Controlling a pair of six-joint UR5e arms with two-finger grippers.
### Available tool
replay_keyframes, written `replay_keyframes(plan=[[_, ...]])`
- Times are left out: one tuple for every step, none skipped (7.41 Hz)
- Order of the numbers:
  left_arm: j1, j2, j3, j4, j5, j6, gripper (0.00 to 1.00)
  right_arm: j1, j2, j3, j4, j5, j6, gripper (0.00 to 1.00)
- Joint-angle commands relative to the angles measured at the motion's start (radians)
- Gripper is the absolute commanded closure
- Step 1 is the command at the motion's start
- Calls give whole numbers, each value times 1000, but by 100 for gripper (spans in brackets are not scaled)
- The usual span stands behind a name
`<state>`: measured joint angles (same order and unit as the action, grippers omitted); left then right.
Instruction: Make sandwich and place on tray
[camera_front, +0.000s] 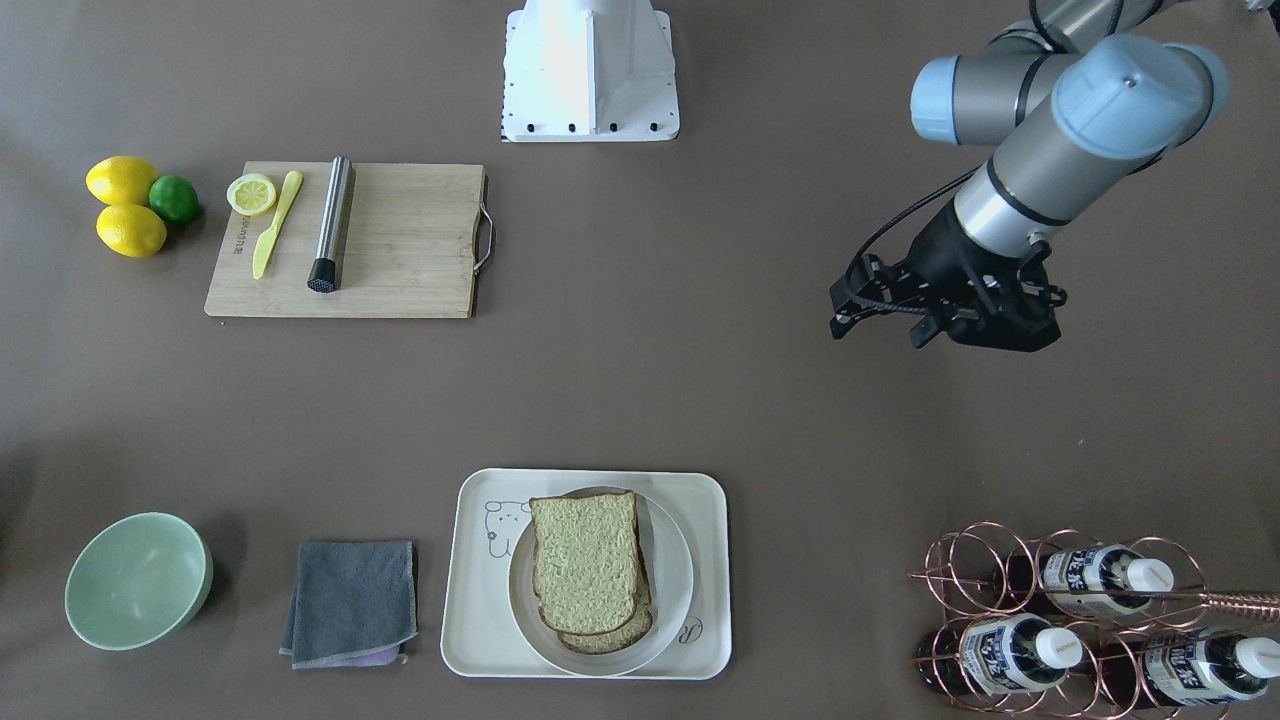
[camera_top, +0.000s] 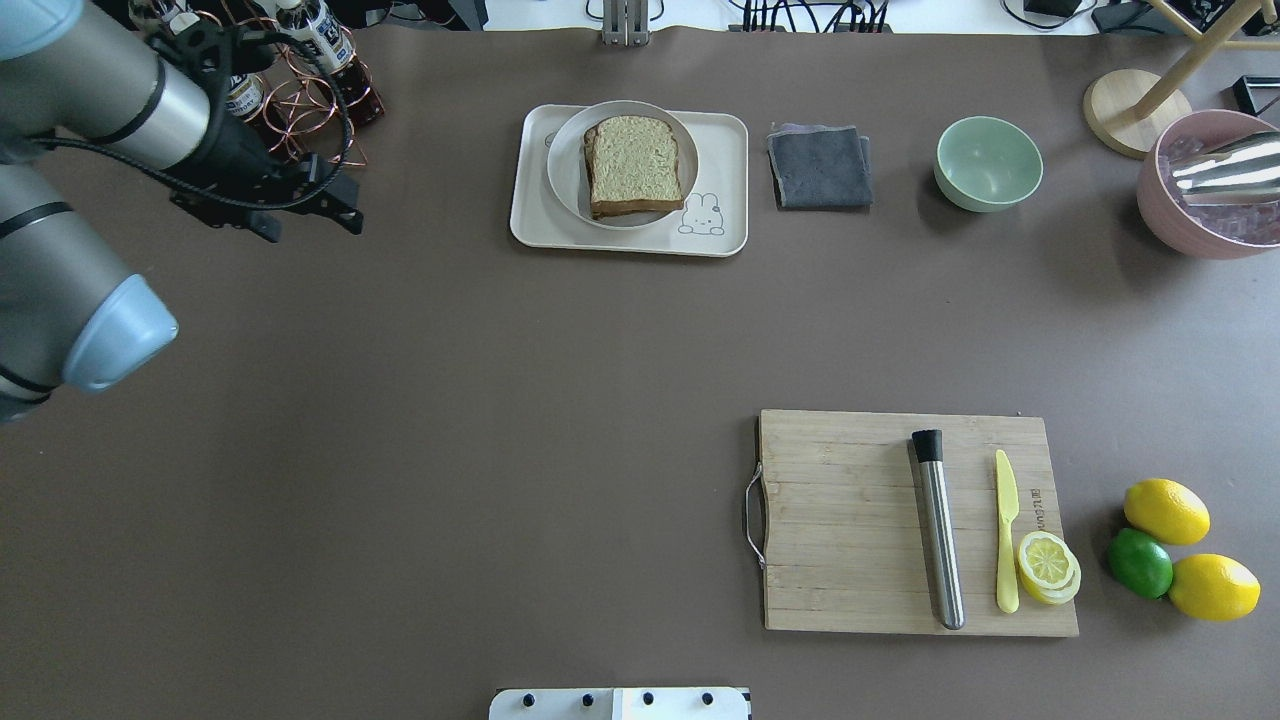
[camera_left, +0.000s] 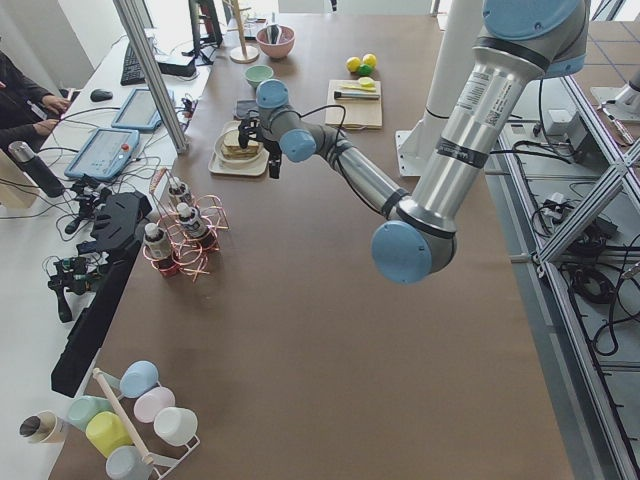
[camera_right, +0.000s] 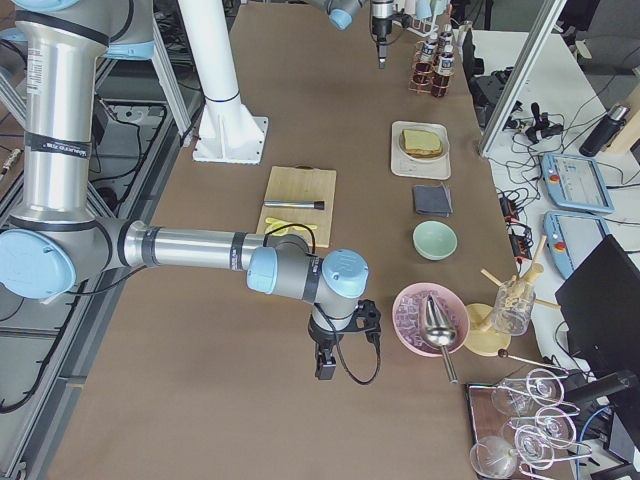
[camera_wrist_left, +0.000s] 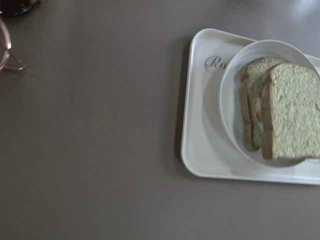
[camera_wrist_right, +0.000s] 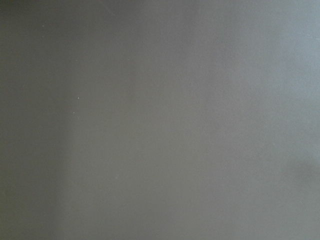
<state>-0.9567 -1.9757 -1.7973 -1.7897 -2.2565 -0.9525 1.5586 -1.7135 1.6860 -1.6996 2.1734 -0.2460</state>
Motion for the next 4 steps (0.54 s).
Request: replay_keyframes(plan=[[-170, 333, -134, 55, -5, 481, 1, 0, -1, -2, 0, -1, 1, 0], [-291, 392, -72, 58, -6, 721, 1, 0, -1, -3, 0, -1, 1, 0], [-379, 394, 2, 85, -6, 897, 1, 0, 0, -3, 0, -1, 1, 0], [-463, 399, 71, 120, -6, 1083, 1, 0, -1, -3, 0, -1, 1, 0]])
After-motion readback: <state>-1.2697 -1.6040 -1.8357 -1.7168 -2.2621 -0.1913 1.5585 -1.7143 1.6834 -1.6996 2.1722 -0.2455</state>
